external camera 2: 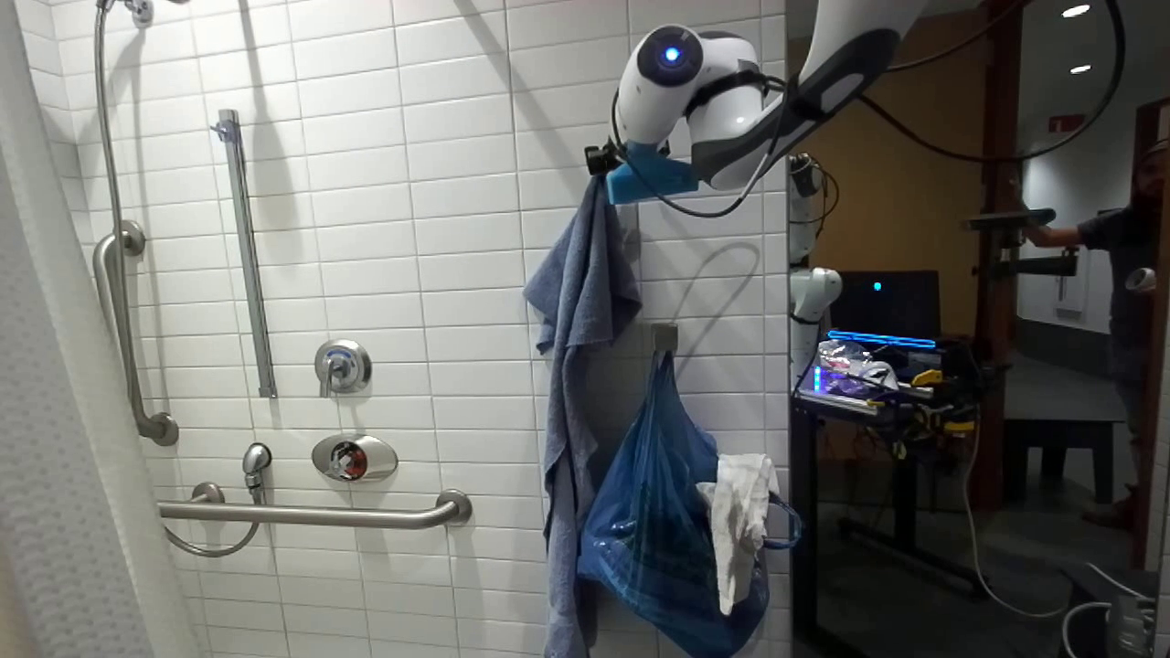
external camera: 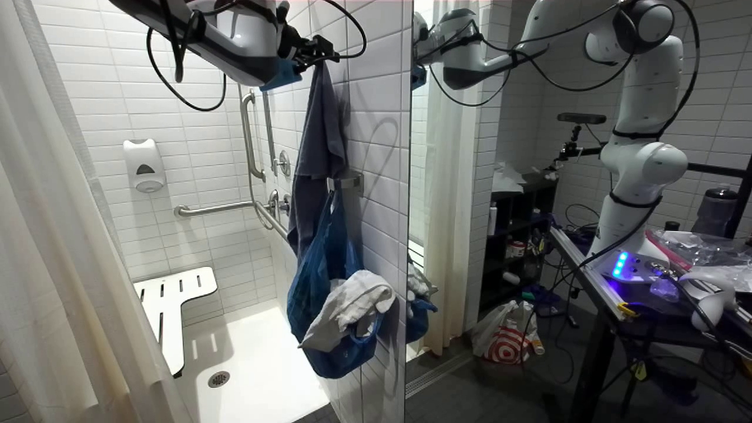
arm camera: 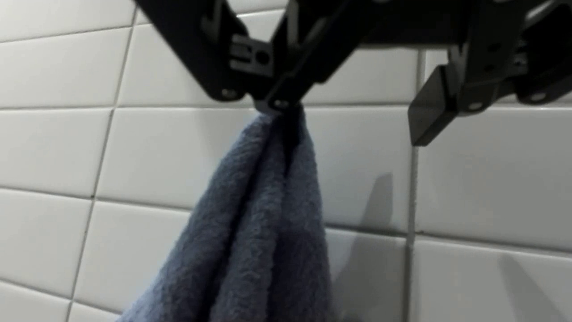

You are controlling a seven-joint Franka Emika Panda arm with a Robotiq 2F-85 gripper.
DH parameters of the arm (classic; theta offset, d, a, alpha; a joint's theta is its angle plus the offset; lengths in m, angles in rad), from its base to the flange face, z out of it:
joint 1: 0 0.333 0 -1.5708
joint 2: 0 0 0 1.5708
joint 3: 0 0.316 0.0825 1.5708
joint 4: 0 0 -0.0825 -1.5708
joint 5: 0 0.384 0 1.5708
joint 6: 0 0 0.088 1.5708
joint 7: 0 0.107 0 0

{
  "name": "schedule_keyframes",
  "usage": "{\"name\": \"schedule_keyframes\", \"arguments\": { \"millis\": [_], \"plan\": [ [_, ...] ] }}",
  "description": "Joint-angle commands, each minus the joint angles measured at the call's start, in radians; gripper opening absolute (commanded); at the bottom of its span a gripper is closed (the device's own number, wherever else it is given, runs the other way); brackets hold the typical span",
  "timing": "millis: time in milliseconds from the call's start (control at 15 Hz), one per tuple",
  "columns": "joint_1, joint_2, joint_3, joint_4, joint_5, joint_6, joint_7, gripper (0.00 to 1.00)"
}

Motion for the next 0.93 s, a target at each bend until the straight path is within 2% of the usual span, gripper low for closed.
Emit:
{"name": "schedule_keyframes", "arguments": {
  "millis": [0,133,400,533,600,867],
  "plan": [
    [-0.009,-0.014,-0.001,-0.016,0.051,0.051,-0.056,0.95],
    [-0.028,-0.024,-0.003,-0.061,0.172,0.194,-0.187,1.0],
    [-0.056,-0.042,0.015,-0.219,0.503,0.416,-0.506,1.0],
    [-0.041,-0.046,0.031,-0.323,0.642,0.471,-0.663,1.0],
    [-0.066,-0.042,0.06,-0.311,0.618,0.453,-0.648,1.0],
    [-0.06,-0.038,0.058,-0.263,0.638,0.404,-0.673,1.0]
  ]
}}
